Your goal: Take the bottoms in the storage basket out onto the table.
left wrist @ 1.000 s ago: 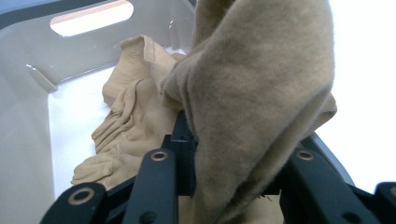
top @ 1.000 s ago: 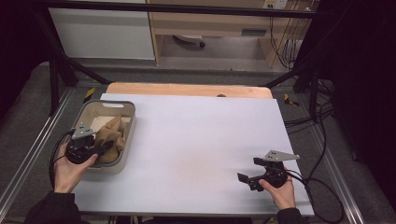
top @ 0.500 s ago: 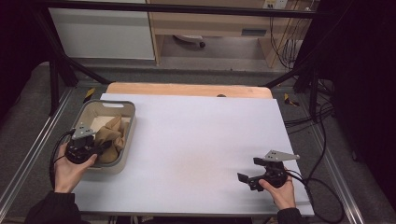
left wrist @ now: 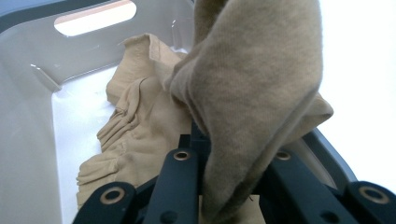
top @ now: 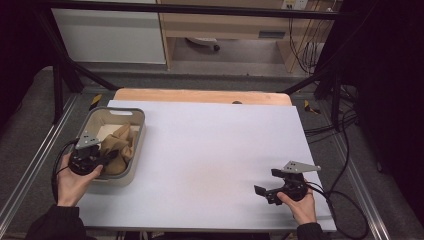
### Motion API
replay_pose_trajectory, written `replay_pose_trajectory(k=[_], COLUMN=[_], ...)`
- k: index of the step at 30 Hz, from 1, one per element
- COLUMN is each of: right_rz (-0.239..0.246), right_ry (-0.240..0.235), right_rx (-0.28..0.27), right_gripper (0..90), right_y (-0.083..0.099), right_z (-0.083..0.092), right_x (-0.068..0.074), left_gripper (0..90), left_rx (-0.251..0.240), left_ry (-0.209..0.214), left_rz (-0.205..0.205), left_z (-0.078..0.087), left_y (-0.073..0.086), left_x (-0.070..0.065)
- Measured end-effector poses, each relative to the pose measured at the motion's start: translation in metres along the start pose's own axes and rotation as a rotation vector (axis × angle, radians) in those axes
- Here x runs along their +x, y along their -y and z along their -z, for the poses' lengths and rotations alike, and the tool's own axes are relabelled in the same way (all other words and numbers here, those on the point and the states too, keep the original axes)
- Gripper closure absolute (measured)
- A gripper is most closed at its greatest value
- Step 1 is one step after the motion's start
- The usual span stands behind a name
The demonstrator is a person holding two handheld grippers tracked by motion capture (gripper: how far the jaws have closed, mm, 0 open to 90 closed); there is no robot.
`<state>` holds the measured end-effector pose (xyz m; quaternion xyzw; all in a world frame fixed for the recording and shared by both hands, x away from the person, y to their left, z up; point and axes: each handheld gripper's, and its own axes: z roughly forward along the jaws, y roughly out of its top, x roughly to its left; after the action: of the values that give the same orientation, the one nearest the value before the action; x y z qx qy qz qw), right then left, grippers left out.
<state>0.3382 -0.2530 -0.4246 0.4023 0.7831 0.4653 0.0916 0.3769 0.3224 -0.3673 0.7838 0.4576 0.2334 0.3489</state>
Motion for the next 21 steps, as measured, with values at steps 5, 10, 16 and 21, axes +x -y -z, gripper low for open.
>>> replay_pose_trajectory(k=[5, 10, 16, 21], right_rz=[0.000, 0.000, 0.000, 0.000], right_ry=[-0.001, 0.000, 0.000, 0.001], right_rx=[-0.001, 0.000, 0.001, 0.002], right_gripper=[0.6, 0.6, 0.6, 0.6], right_y=[0.0000, 0.0001, 0.0001, 0.0002], right_z=[-0.0001, -0.0002, -0.0001, -0.0005], right_x=[0.0001, 0.0001, 0.0000, 0.0001], left_gripper=[80.3, 80.3, 80.3, 80.4], left_rx=[-0.004, -0.007, -0.010, -0.015], left_ry=[-0.001, -0.001, -0.002, -0.005], left_rz=[0.006, 0.011, 0.015, 0.019], left_z=[0.0009, 0.0014, 0.0026, 0.0043], left_y=[0.0000, -0.0003, -0.0006, -0.0013], left_x=[0.0009, 0.0012, 0.0018, 0.0024])
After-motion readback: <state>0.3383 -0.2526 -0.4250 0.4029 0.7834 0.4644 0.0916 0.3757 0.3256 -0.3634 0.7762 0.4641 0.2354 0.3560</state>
